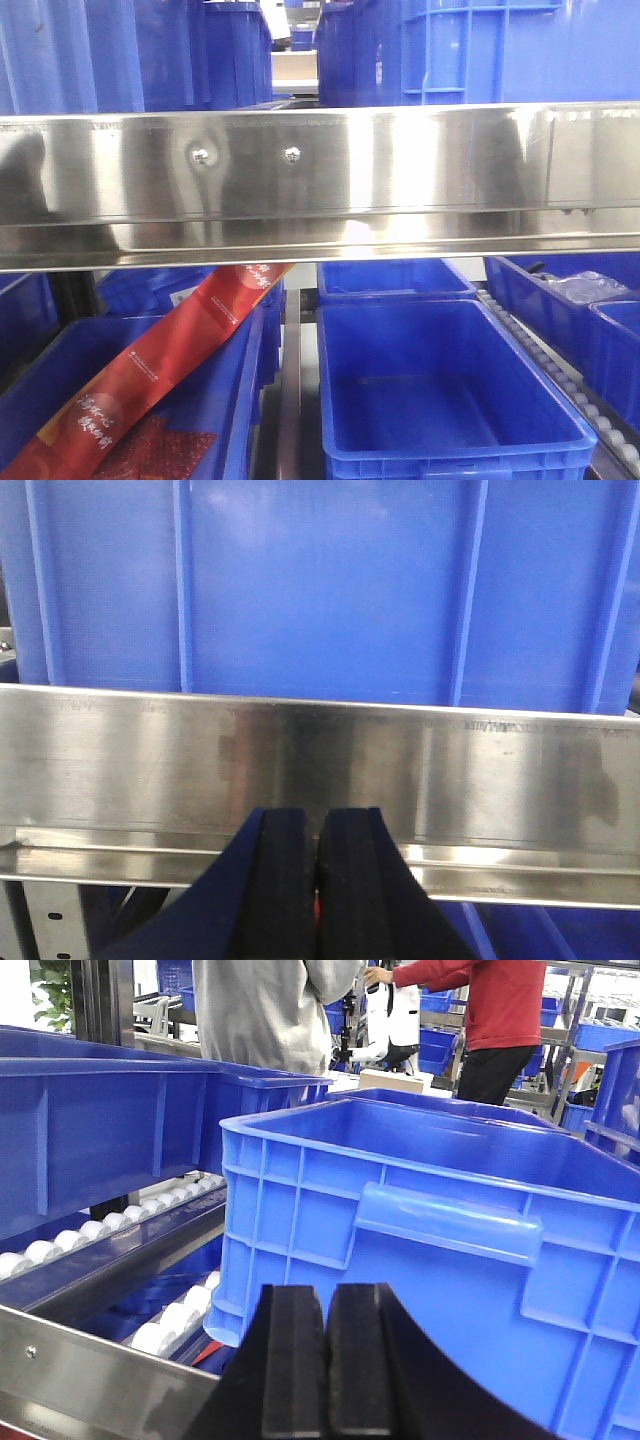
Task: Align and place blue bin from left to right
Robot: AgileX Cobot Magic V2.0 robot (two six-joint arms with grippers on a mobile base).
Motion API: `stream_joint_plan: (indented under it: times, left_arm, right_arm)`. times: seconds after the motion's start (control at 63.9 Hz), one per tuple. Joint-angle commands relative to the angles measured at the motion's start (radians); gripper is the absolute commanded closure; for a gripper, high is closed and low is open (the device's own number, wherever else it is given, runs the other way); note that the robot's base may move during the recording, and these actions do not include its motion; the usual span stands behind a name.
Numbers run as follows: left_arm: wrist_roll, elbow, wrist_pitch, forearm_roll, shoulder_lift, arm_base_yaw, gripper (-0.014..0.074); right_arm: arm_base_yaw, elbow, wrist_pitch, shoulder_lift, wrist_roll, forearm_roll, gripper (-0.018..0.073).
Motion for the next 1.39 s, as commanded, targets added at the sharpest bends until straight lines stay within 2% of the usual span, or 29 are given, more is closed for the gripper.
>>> stream_joint_plan:
  times: [0.0,0.329,0.438,0.532,0.689,0.908,1.065,1.174,1.378]
  left_arm:
    - [0.004,-0.002,-0.020,-0.007,-0.005,-0.004,0.0592]
    - [0.004,-0.002,-0.020,-0.007,-0.005,-0.004,0.0592]
    - [0.004,-0.002,-0.020,-0.007,-0.005,-0.004,0.0592]
    - [0.004,-0.002,-0.020,-0.007,-0.005,-0.004,0.0592]
    - [0.004,-0.002,-0.020,-0.007,-0.005,-0.004,0.0592]
    - [0.004,-0.002,-0.020,-0.007,-0.005,-0.004,0.0592]
    - [0.004,-0.002,-0.020,-0.007,-0.005,-0.004,0.0592]
    - [0.004,-0.002,-0.020,-0.007,-0.005,-0.004,0.0592]
    - [0.004,-0.002,-0.020,-0.007,-0.005,-0.004,0.0592]
  right_arm:
    - [-0.004,0.004,-0.025,-0.006,-0.001,-0.011,0.0638]
    - [-0.008,0.004,-0.029,-0.006,-0.001,-0.013,0.0638]
    - [-0.068,0.004,-0.007,-0.014,-0.001,-0.014,0.0638]
    - [-0.157,0.025,-0.006,-0.039,-0.001,-0.003,0.0638]
    - [-0.265,0.132,-0.044,-0.117,-0.001,0.010,0.0638]
    - [-0.301,0.375,-0.150,-0.234,-0.001,0.069,0.0638]
    - [-0.305,0.513,-0.165,-0.332,-0.001,0.087,0.0638]
    - [-0.317,0.537,-0.165,-0.394,-0.001,0.087,0.0638]
    - [-0.394,0.537,-0.137,-0.394,-0.016,0.085,0.0638]
